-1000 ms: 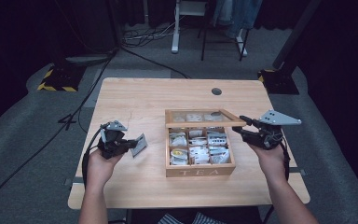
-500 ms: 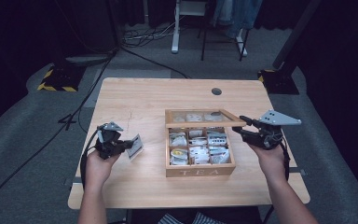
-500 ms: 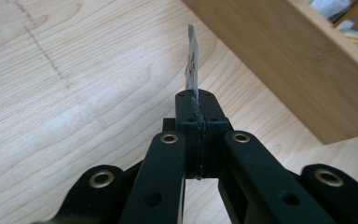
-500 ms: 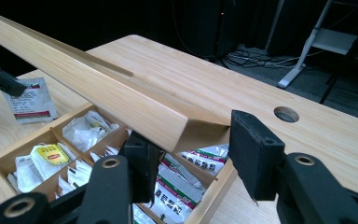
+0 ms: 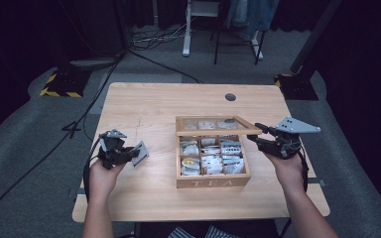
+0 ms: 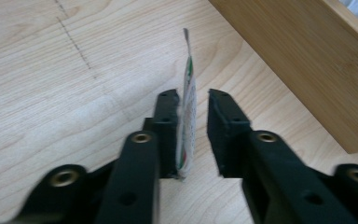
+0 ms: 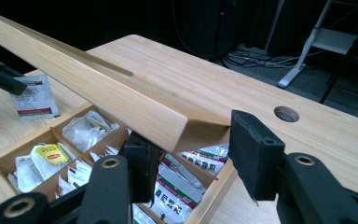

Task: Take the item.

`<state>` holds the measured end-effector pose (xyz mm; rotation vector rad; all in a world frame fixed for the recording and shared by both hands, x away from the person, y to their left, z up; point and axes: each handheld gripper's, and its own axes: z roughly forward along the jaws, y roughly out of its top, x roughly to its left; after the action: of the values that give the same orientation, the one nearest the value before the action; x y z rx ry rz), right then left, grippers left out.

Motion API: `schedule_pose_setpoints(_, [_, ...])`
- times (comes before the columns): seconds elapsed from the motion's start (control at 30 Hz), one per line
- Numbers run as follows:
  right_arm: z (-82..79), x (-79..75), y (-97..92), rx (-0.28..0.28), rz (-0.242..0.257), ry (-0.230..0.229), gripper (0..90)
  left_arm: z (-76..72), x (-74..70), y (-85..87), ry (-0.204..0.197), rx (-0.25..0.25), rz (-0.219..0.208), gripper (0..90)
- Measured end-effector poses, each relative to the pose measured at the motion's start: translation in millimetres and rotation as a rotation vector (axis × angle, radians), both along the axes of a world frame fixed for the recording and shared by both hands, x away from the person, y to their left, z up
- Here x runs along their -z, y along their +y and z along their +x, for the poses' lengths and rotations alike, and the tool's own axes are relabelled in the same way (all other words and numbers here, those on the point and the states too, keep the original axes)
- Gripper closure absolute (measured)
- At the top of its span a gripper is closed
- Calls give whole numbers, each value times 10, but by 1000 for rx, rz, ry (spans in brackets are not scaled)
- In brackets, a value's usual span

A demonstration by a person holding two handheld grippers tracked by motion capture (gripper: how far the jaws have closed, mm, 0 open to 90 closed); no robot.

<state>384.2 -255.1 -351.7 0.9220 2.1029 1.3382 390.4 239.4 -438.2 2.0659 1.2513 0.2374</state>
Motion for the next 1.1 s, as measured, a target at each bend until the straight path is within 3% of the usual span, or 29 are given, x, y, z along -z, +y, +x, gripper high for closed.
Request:
schedule_pose_setpoints(0.07, [1,1,0,-1,1,0,534,5,-11,12,-9,-20,6,551])
schedule_pose_setpoints(0.17, [2,2,-1,-3,2,0,533,1,-24,22,-18,-44,14,462])
schedule_pose_setpoints(0.47, [2,5,0,-3,1,1,532,-37,-134,16,-54,-65,17,382])
schedule_pose_setpoints(0.67, [1,8,0,-4,-1,3,531,-96,-287,-93,-84,-9,0,382])
schedule_pose_setpoints(0.9, [2,-4,2,-2,-8,12,531,-177,-471,-277,-116,64,16,380])
schedule_pose_setpoints(1.1, [3,-6,4,-1,-7,14,531,-308,-466,-442,-128,126,40,381])
